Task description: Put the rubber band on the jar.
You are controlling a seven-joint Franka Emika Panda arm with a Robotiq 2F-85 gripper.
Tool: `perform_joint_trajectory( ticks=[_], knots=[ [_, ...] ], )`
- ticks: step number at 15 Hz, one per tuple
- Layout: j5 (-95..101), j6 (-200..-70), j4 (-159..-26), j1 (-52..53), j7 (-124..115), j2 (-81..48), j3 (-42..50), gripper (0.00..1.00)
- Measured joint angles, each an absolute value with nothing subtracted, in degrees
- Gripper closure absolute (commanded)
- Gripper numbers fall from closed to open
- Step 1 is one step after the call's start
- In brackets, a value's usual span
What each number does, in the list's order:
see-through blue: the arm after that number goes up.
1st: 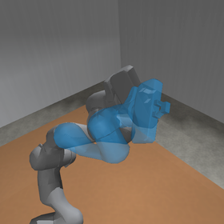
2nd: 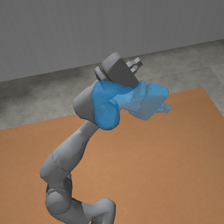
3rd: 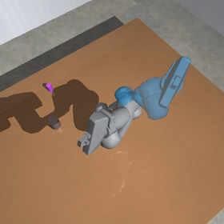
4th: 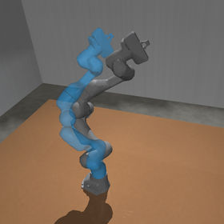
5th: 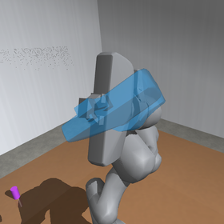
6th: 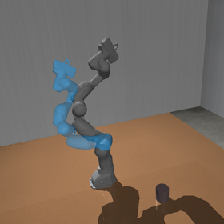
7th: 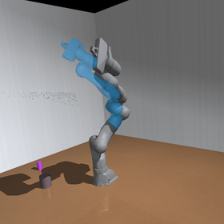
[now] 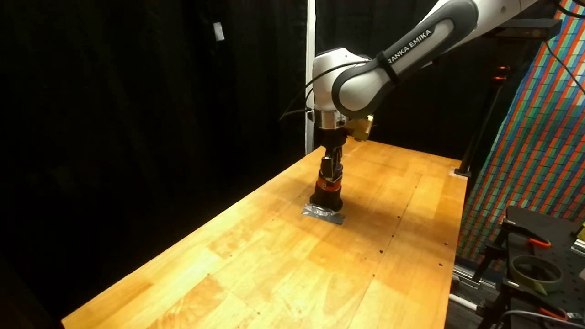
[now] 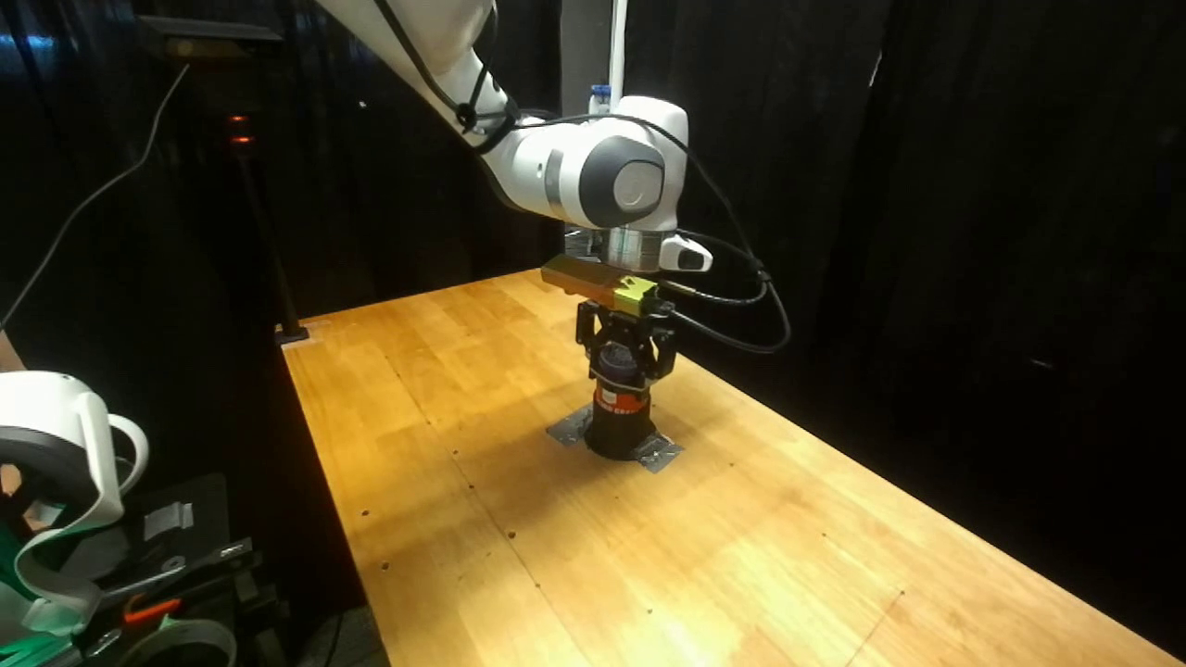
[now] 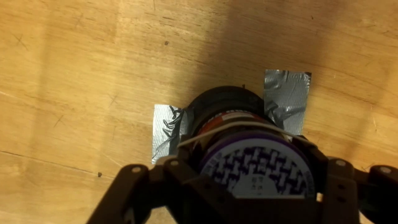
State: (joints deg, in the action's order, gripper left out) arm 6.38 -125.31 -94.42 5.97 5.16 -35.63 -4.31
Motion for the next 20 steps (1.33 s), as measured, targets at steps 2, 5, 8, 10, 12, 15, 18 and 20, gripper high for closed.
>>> perform_joint_trajectory(
  ticks=[2, 5, 8, 10, 12, 15, 18, 20],
  knots=[
    [4.6, -125.2, -95.1, 4.6, 7.8, -35.1, -5.1, 0.00],
    [1.0, -122.7, -97.8, 2.6, 12.3, -33.0, -6.8, 0.00],
    [-0.4, -122.4, -99.4, 1.8, 14.9, -31.5, -7.4, 0.00],
    [-0.8, -122.4, -99.9, 1.7, 15.5, -31.0, -7.5, 0.00],
    [-0.9, -122.5, -100.7, 1.7, 15.6, -30.2, -7.5, 0.00],
    [-0.9, -122.9, -102.7, 1.7, 15.6, -28.8, -7.5, 0.34],
    [-0.9, -124.4, -104.6, 1.7, 15.6, -27.9, -7.5, 0.58],
    [-0.9, -128.6, -106.3, 1.7, 15.6, -27.5, -7.5, 0.73]
  ],
)
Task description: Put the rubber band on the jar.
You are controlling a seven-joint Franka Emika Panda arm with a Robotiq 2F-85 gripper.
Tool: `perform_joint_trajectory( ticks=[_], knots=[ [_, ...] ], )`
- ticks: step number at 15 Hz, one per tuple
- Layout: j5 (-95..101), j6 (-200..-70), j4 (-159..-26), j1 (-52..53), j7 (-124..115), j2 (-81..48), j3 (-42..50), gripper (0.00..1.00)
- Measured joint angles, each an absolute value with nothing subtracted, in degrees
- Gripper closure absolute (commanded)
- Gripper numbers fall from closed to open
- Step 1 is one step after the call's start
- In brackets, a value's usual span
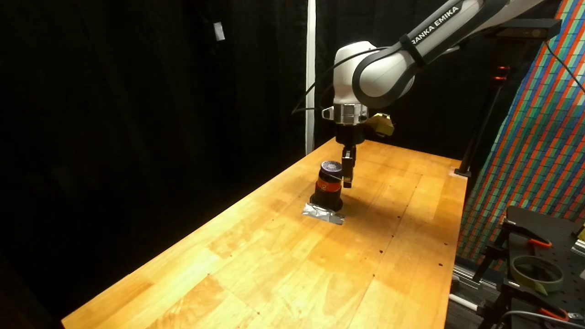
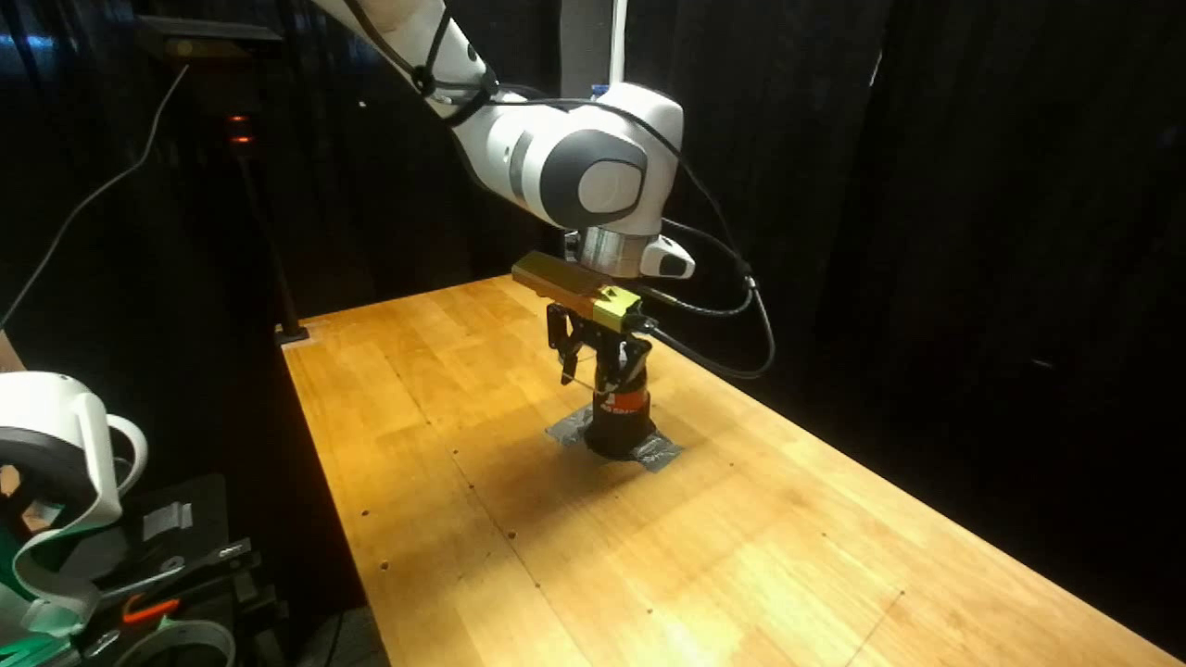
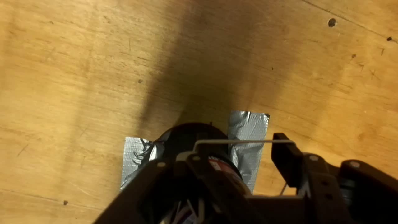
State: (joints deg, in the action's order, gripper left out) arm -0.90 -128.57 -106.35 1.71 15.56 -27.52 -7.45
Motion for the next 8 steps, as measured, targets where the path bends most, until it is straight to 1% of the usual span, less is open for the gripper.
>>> perform_joint_trajectory(
  ticks=[1, 2, 4, 6, 7, 8],
  knots=[
    [-0.9, -131.0, -107.3, 1.7, 15.5, -27.3, -7.5, 0.80],
    [-0.8, -133.6, -108.3, 1.7, 15.5, -27.1, -7.5, 0.89],
    [-0.7, -138.6, -110.5, 1.8, 15.4, -26.4, -7.4, 0.94],
    [-0.6, -143.2, -113.3, 1.8, 15.1, -25.3, -7.3, 0.97],
    [-0.5, -145.6, -114.8, 1.8, 14.9, -24.6, -7.2, 0.92],
    [-0.5, -148.0, -116.4, 1.8, 14.7, -24.0, -7.2, 0.92]
  ],
)
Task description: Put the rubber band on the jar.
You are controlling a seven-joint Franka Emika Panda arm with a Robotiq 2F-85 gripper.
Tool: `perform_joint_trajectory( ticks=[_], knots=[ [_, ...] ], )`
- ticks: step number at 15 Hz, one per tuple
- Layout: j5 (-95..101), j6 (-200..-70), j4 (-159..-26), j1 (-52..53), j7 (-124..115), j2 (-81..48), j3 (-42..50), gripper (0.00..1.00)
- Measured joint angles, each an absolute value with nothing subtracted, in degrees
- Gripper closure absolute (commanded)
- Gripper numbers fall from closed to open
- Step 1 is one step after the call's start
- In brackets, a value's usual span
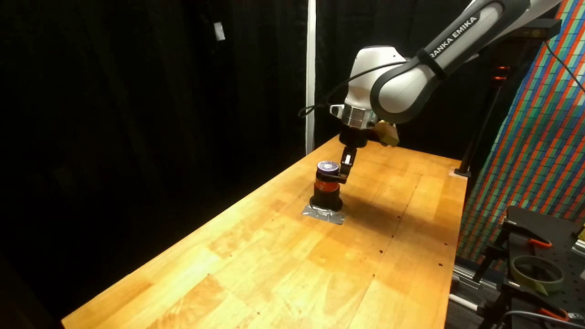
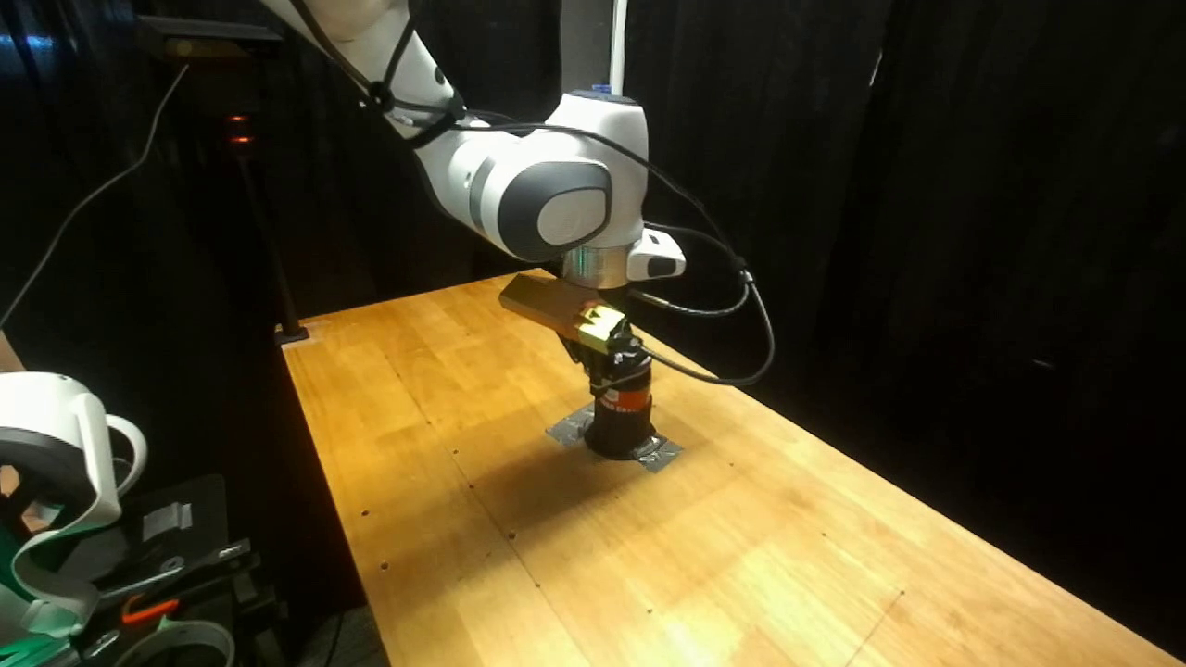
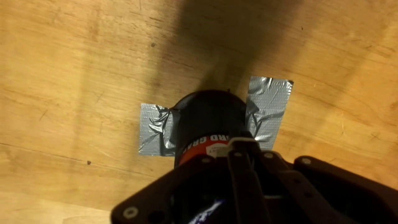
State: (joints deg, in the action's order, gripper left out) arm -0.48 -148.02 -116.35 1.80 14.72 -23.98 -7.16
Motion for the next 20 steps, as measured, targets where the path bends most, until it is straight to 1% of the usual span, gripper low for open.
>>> perform_joint_trajectory(
  ticks=[1, 5, 10, 13, 20],
  knots=[
    [-0.4, -150.6, -118.0, 1.8, 14.6, -23.3, -7.2, 0.91],
    [-0.2, -162.5, -124.7, 1.8, 14.7, -20.6, -7.5, 0.94],
    [3.9, -179.4, -132.2, 2.1, 14.6, -18.8, -7.4, 0.93],
    [6.3, -185.6, -134.6, 2.5, 14.6, -18.8, -6.6, 0.94],
    [6.3, -194.8, -137.8, 6.3, 14.7, -18.8, -2.7, 0.93]
  ],
)
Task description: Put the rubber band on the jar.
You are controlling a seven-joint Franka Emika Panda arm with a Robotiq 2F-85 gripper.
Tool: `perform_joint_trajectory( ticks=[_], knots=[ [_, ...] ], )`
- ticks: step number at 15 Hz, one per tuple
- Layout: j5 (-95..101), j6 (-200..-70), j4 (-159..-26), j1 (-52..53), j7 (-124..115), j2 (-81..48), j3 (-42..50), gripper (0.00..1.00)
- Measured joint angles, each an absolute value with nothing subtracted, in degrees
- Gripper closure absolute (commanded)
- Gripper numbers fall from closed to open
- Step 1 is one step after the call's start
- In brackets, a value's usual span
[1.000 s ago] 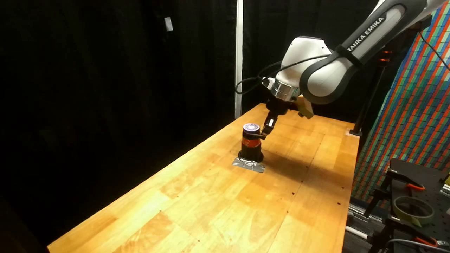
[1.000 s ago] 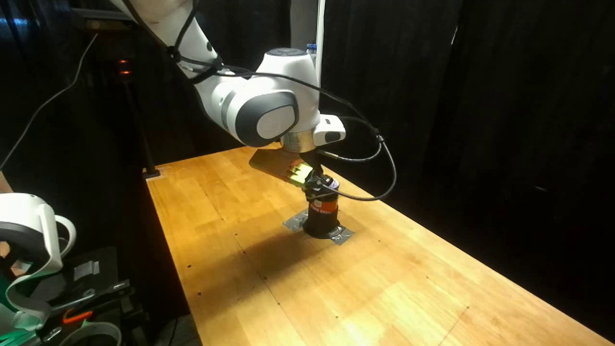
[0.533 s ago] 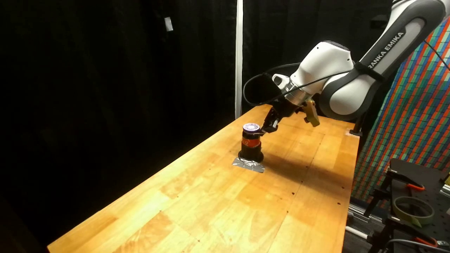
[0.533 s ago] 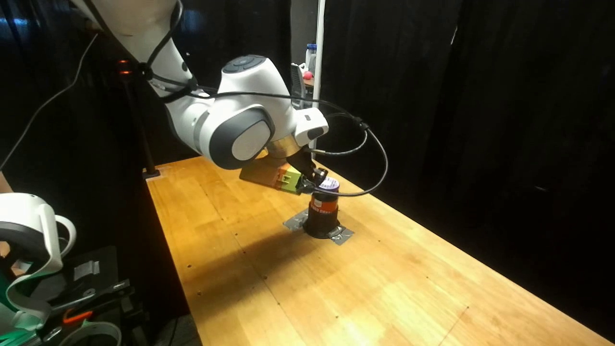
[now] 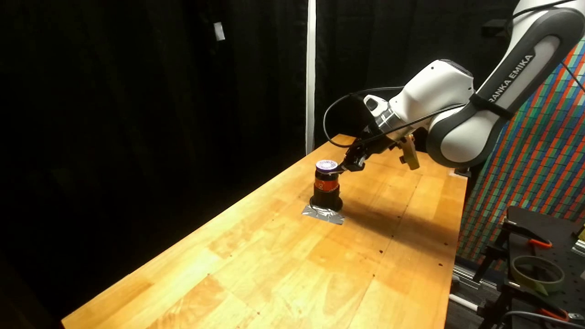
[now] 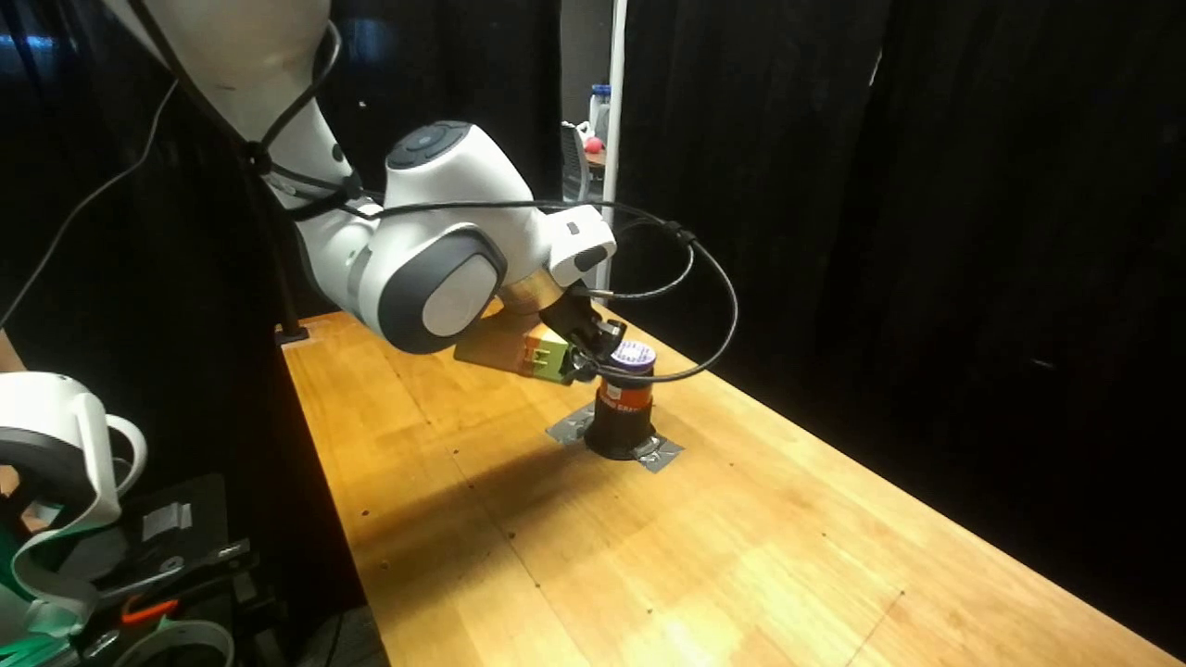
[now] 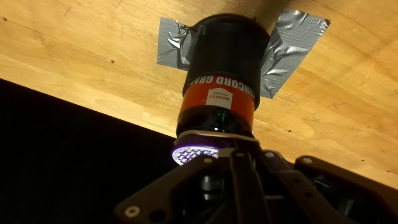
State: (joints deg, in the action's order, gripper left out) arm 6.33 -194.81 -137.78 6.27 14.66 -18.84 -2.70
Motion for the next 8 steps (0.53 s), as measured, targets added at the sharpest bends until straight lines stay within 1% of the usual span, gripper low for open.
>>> perform_joint_trajectory(
  ticks=[5, 6, 7, 8],
  knots=[
    [3.8, -203.2, -138.3, 9.1, 14.9, -18.7, 0.3, 0.93],
    [3.1, -204.7, -138.4, 9.6, 15.1, -18.8, 0.8, 0.68],
    [2.7, -205.6, -138.5, 9.9, 15.1, -18.8, 1.0, 0.67],
    [3.0, -205.5, -138.5, 9.9, 14.9, -18.7, 0.8, 0.60]
  ],
)
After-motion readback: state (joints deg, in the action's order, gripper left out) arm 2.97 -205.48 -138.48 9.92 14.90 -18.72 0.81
